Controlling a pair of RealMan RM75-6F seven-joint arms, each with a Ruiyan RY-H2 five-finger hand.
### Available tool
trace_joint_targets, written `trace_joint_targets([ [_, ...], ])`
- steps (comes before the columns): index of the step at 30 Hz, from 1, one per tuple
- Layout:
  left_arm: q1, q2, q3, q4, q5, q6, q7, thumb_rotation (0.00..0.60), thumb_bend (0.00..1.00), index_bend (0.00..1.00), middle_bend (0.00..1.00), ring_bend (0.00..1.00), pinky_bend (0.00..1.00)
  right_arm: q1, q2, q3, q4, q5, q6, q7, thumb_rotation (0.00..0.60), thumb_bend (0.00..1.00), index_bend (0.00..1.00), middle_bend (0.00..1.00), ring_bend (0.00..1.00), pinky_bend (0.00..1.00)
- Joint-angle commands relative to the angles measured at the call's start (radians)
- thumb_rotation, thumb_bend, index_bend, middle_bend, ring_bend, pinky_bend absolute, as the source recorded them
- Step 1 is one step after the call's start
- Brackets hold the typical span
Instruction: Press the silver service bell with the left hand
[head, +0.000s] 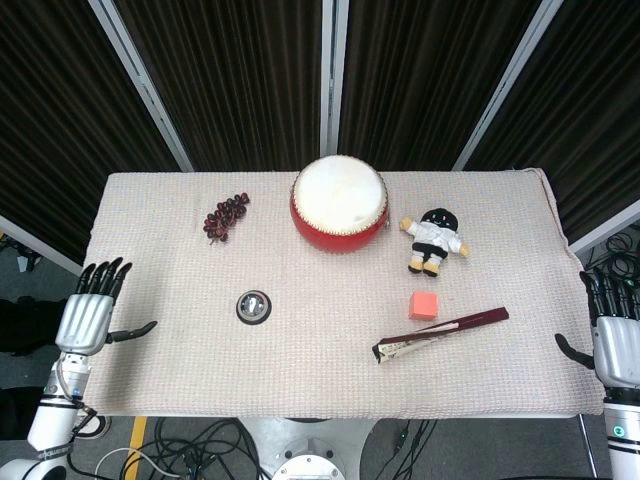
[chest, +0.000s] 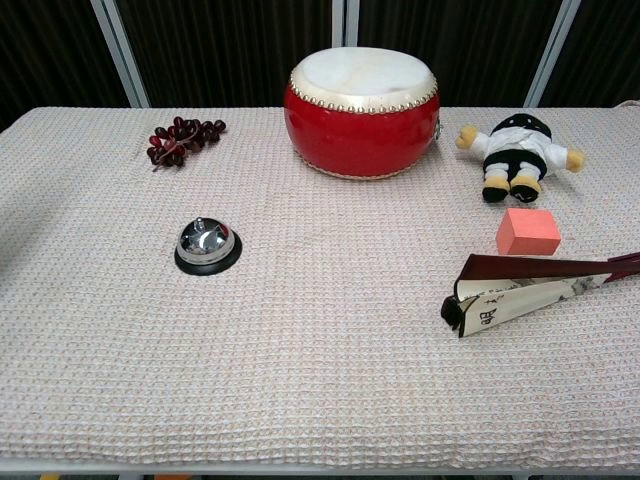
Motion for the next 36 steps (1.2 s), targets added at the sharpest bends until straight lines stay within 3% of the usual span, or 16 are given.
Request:
trace_joint_targets([
  [1,-0.015,-0.011,-0.001,0.005,0.009,-0.013,0.003,0.164,0.0,0.0,0.0,0.0,0.0,0.001,0.009,-0.013,0.0,0.001,-0.023,0.004,0.6,0.1,0.0,0.0,0.0,0.0],
  [12,-0.125,-0.141,0.004,0.022,0.053,-0.124,-0.024,0.191,0.0,0.0,0.0,0.0,0.0,-0.001,0.039,-0.014,-0.005,-0.004,-0.03,0.05,0.6,0.09,0.0,0.0,0.0,0.0],
  [16,-0.167,-0.214,0.003,0.047,0.063,-0.162,-0.055,0.174,0.0,0.01,0.0,0.0,0.0,-0.001,0.047,-0.01,0.002,0.009,-0.044,0.074,0.6,0.05,0.0,0.0,0.0,0.0],
  [21,-0.19,-0.33,0.012,0.134,0.076,-0.165,-0.109,0.075,0.0,0.04,0.0,0.0,0.0,-0.001,0.055,-0.009,0.004,0.015,-0.057,0.107,0.6,0.01,0.0,0.0,0.0,0.0],
  [36,-0.276,-0.543,0.019,0.397,0.12,-0.181,-0.126,0.072,0.0,0.0,0.0,0.0,0.0,0.006,0.059,-0.005,0.04,0.047,-0.101,0.157,0.6,0.0,0.0,0.0,0.0,0.0],
])
